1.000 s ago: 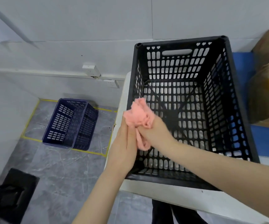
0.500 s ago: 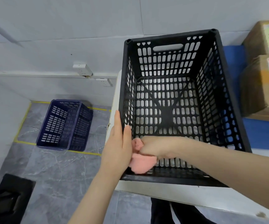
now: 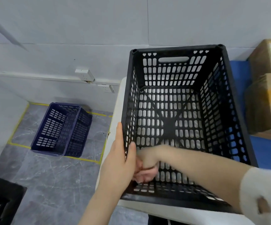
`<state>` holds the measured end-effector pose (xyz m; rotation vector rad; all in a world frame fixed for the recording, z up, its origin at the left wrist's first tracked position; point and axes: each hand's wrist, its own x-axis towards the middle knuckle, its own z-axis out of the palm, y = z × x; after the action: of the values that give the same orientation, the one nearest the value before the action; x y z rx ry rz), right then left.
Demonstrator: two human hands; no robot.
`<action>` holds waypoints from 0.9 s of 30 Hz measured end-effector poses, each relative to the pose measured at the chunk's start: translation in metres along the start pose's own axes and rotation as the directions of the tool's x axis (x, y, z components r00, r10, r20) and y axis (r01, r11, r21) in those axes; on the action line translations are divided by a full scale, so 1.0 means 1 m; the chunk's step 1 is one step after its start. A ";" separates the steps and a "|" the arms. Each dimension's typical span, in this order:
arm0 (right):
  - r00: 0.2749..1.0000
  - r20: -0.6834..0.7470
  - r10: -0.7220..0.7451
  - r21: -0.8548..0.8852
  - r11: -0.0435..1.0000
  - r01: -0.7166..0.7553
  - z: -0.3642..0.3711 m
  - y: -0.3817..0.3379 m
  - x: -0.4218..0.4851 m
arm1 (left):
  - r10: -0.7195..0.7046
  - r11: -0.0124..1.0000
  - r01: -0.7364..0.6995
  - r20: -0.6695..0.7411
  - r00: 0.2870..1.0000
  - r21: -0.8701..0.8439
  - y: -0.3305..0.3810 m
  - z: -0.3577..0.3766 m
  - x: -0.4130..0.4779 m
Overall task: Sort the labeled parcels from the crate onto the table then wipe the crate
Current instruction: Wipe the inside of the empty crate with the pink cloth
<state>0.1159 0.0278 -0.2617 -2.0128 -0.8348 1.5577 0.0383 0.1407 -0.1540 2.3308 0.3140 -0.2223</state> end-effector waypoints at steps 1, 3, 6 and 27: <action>0.997 -0.067 -0.049 -0.001 0.999 0.050 -0.023 0.005 -0.014 | 0.014 1.000 -0.014 0.006 1.000 0.017 0.000 -0.001 0.000; 0.924 -0.383 -0.021 0.194 0.976 0.102 -0.078 0.010 -0.043 | 0.038 0.999 -0.038 0.011 0.999 0.028 0.000 -0.001 0.001; 0.534 -0.826 0.180 0.440 0.798 0.411 -0.148 0.010 -0.071 | 0.064 0.997 -0.064 -0.004 0.998 0.033 -0.001 0.002 0.001; 0.431 -0.816 0.385 0.415 0.909 -0.026 -0.156 0.020 0.033 | -0.021 0.996 0.021 0.002 1.000 0.091 0.001 0.001 0.003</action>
<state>0.2766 0.0380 -0.2583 -2.2655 0.1430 0.4292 0.0412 0.1402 -0.1547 2.4178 0.3328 -0.2554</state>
